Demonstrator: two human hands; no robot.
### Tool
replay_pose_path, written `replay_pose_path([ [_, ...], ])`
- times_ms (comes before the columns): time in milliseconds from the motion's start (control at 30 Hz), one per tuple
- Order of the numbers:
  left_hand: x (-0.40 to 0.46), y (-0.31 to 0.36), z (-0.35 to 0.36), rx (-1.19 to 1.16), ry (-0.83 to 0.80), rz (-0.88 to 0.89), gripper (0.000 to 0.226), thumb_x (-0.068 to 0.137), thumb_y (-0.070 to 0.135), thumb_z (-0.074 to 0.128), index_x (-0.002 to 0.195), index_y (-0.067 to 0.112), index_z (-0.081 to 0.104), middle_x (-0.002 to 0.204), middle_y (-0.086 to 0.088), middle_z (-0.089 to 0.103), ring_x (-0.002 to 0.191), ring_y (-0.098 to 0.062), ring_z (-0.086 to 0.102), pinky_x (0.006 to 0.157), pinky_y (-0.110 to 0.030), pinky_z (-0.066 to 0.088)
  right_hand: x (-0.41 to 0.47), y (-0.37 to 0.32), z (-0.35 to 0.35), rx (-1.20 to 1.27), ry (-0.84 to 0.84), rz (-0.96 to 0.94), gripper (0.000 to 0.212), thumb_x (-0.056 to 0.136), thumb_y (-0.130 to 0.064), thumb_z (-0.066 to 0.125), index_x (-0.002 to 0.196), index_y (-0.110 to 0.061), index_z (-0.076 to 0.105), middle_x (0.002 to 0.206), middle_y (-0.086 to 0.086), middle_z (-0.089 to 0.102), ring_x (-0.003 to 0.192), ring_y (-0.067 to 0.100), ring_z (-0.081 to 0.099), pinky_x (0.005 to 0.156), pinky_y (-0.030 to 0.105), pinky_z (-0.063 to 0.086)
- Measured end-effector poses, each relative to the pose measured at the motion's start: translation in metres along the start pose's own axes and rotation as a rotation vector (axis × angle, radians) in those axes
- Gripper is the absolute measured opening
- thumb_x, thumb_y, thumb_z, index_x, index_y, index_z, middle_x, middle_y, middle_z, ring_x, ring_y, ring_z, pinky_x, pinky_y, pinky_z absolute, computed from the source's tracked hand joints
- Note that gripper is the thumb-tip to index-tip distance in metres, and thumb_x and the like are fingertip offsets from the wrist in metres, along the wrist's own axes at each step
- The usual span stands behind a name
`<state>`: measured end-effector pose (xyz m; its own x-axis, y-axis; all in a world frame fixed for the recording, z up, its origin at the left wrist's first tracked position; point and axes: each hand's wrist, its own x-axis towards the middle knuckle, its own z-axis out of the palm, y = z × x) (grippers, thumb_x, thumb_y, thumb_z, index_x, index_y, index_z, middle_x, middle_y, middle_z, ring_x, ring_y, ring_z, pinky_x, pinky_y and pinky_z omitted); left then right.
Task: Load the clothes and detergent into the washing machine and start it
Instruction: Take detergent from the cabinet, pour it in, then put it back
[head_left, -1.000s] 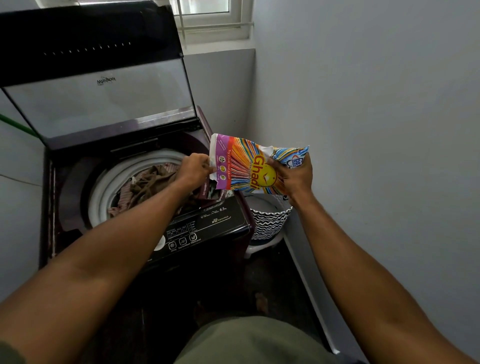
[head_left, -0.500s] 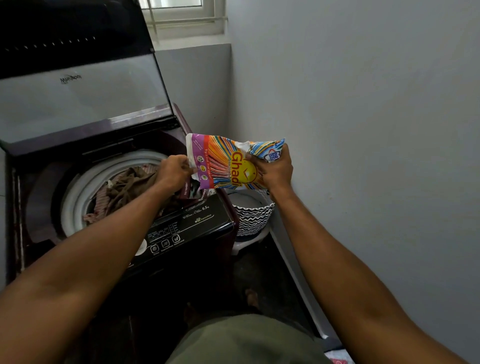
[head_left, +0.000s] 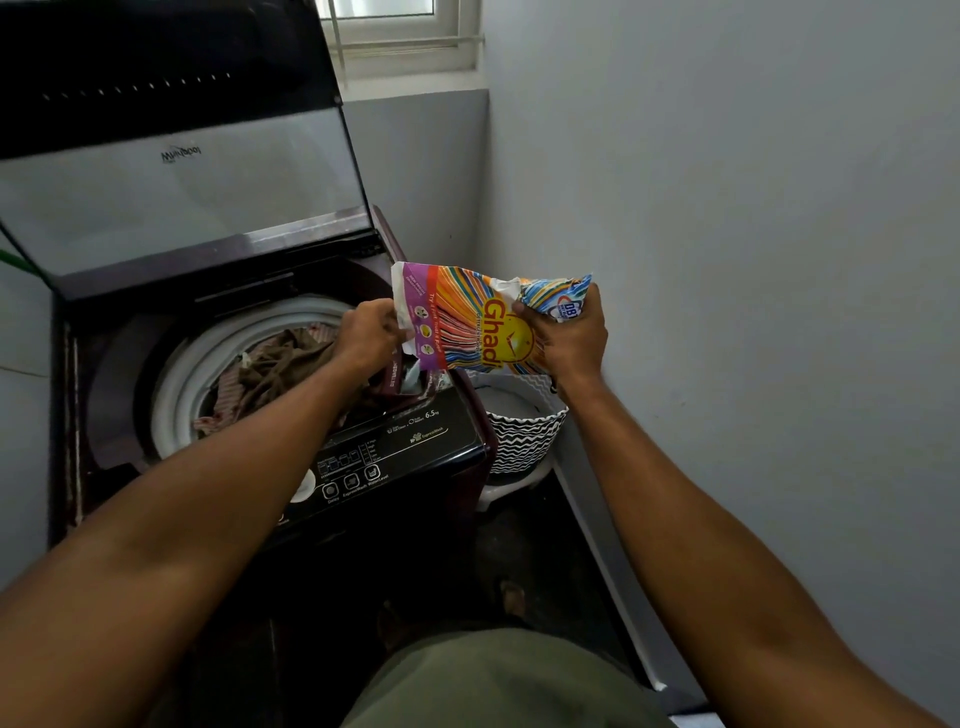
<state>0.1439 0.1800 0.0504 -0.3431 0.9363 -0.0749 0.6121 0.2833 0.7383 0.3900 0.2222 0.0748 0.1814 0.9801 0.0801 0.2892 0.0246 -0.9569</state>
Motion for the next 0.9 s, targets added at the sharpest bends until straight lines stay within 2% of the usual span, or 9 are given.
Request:
replay_pose_path([
  [167, -0.0033, 0.0002, -0.0048, -0.002, -0.002, 0.007, 0.022, 0.086, 0.019, 0.075, 0.107, 0.018, 0.067, 0.096, 0.001, 0.073, 0.086, -0.014, 0.069, 0.079, -0.042, 0.060, 0.0010, -0.0004, 0.0007, -0.029, 0.013, -0.016, 0.067, 0.058, -0.048, 0.092, 0.101, -0.012, 0.055, 0.091, -0.006, 0.070, 0.080, 0.011, 0.069, 0.073, 0.035, 0.059],
  [400, -0.0045, 0.0021, -0.0062, -0.087, -0.019, -0.007, 0.031, 0.087, 0.013, 0.072, 0.116, 0.016, 0.061, 0.097, -0.002, 0.072, 0.086, -0.015, 0.070, 0.078, -0.039, 0.060, 0.0013, -0.0030, 0.0017, -0.027, 0.009, -0.013, 0.066, 0.061, -0.044, 0.091, 0.105, -0.011, 0.056, 0.090, -0.010, 0.067, 0.076, -0.001, 0.065, 0.071, 0.027, 0.057],
  [500, -0.0026, 0.0011, -0.0071, -0.102, -0.025, -0.003, 0.036, 0.087, 0.011, 0.072, 0.121, 0.015, 0.061, 0.099, -0.003, 0.072, 0.087, -0.014, 0.070, 0.078, -0.038, 0.060, 0.0015, -0.0053, 0.0017, -0.039, 0.005, -0.018, 0.066, 0.062, -0.046, 0.090, 0.106, -0.012, 0.055, 0.092, -0.009, 0.067, 0.077, 0.001, 0.065, 0.071, 0.025, 0.056],
  [667, 0.0022, -0.0021, -0.0067, 0.012, -0.033, -0.015, 0.020, 0.085, 0.018, 0.075, 0.105, 0.014, 0.072, 0.100, -0.005, 0.075, 0.084, -0.016, 0.069, 0.081, -0.040, 0.060, 0.0013, -0.0041, 0.0012, -0.036, -0.001, -0.024, 0.068, 0.060, -0.049, 0.090, 0.106, -0.012, 0.055, 0.095, -0.006, 0.070, 0.081, 0.008, 0.068, 0.072, 0.027, 0.058],
  [733, 0.0033, -0.0033, -0.0069, 0.011, -0.042, -0.024, 0.016, 0.085, 0.018, 0.075, 0.101, 0.014, 0.073, 0.098, -0.005, 0.075, 0.084, -0.016, 0.070, 0.081, -0.042, 0.060, 0.0003, -0.0046, 0.0006, -0.038, -0.003, -0.025, 0.067, 0.061, -0.047, 0.091, 0.106, -0.012, 0.055, 0.094, -0.006, 0.069, 0.080, 0.007, 0.067, 0.070, 0.024, 0.056],
  [900, 0.0019, -0.0033, -0.0063, -0.008, -0.041, -0.035, 0.017, 0.086, 0.017, 0.074, 0.102, 0.013, 0.072, 0.101, -0.006, 0.075, 0.086, -0.017, 0.069, 0.083, -0.042, 0.060, -0.0024, -0.0060, 0.0024, -0.041, -0.015, -0.029, 0.066, 0.063, -0.045, 0.090, 0.108, -0.013, 0.055, 0.094, -0.007, 0.067, 0.079, 0.005, 0.065, 0.067, 0.016, 0.053],
])
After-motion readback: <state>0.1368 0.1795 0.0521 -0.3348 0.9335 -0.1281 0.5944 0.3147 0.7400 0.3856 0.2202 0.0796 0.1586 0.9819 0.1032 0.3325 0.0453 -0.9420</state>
